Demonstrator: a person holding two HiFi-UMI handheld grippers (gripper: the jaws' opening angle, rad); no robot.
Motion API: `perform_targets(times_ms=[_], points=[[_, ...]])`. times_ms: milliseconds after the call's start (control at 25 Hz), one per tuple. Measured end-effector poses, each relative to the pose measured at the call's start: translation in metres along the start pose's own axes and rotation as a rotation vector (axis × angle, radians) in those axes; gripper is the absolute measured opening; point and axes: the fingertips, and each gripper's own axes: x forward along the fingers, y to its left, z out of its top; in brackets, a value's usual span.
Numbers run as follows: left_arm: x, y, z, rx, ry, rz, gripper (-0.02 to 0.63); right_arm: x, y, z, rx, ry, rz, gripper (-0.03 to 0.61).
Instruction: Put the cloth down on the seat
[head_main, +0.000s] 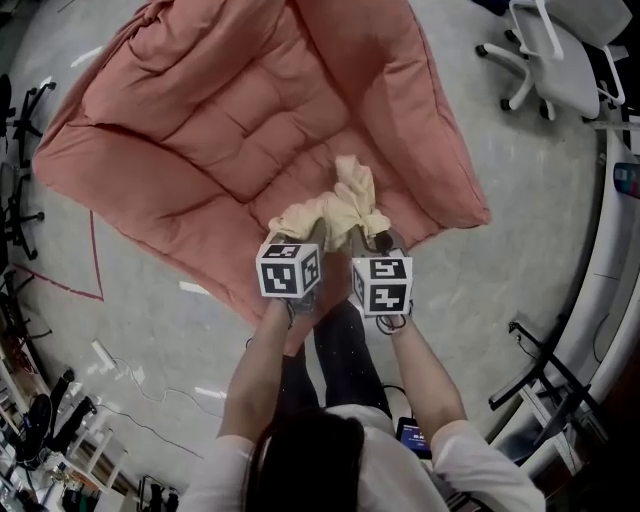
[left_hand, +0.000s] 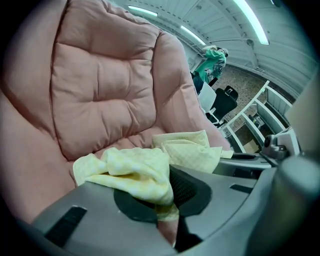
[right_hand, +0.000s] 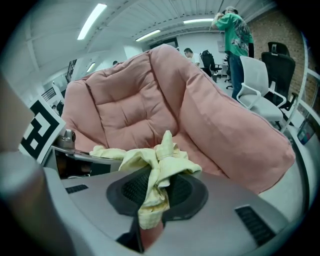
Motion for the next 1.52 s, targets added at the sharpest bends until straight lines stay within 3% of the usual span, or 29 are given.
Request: perform_targets(times_ms=[560,1040,1240,1400,1520], points=[[0.052,0.034,-0.006,-0.063,0.034,0.026,0.058,0.07,-0.022,-0.016,0.016,0.063,0.012,0.083],[0.081,0.057,-0.008,-0.065,0.057,0.022,0.058,0.115,-0.031,-0.031,0.028,0.13,-0.014,0.099],[0.08,0.058,-0.01,-0.084,0.062,0.055,0.06,0.114,-0.03,-0.031,0.048,0.139,0.011,0.133],[0.071,0.059,-0.008,-0.11,0.074,0.074,0.06,0.107,-0.025,-0.026,0.084,0.142,0.028,0.203],[0.061,0.063,-0.008,-0.159,0.073,0.085,0.1,0.098,-0.023,-0.023,0.096,0.145,0.031,0.234]])
